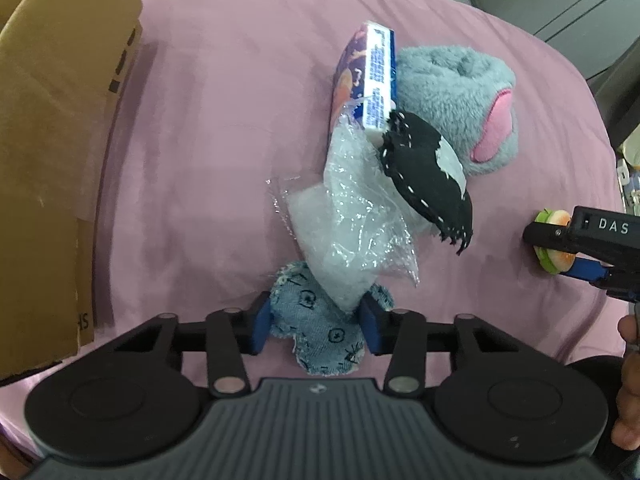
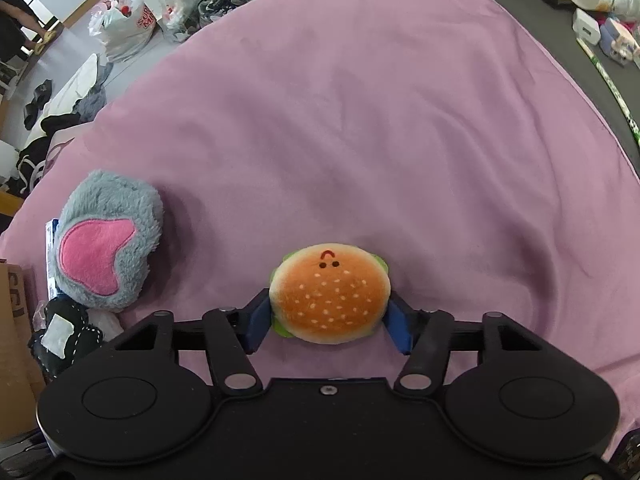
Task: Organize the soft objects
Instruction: 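Grasp the orange burger plush with the right tool while the left tool grasps the blue denim plush, then carry the burger plush with the right tool while the left tool carries the denim plush toward the box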
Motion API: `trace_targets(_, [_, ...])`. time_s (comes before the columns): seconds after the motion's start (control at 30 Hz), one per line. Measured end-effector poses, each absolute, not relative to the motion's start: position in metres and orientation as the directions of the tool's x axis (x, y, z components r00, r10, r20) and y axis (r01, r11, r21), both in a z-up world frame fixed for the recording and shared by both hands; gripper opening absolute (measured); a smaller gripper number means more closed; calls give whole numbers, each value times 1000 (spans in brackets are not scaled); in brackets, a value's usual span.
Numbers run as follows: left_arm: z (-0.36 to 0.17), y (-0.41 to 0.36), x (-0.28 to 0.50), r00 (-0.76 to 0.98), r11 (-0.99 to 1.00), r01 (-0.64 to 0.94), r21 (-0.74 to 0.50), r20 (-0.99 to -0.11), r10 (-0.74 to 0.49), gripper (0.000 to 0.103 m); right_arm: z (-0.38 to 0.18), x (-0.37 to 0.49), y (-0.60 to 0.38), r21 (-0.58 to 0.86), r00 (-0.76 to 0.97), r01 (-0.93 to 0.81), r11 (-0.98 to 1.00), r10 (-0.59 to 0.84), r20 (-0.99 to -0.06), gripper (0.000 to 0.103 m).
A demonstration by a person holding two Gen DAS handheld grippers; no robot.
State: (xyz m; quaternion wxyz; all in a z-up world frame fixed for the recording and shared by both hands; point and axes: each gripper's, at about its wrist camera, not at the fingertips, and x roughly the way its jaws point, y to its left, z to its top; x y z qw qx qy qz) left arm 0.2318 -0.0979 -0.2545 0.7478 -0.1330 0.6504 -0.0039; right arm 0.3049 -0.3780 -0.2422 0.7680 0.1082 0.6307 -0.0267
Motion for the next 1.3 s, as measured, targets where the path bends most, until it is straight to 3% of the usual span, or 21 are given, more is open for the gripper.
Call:
trace_targets(0.1, [-254,-97,230,161,963,-166,-214,-969,-188,33,-239,303,-372,134,213,155,979,100,-972,54])
trace_targets(0.63, [-228,-90,184,202,940,-187,-285,-948,-247,18,-197,273,-366,187,272,80,979,159,-949,54])
trace_targets(1.3, [-183,-64,144,337,914,-179,-364,-895,-291,15,-153,231,-333,241,359,16,971,219,-907,54])
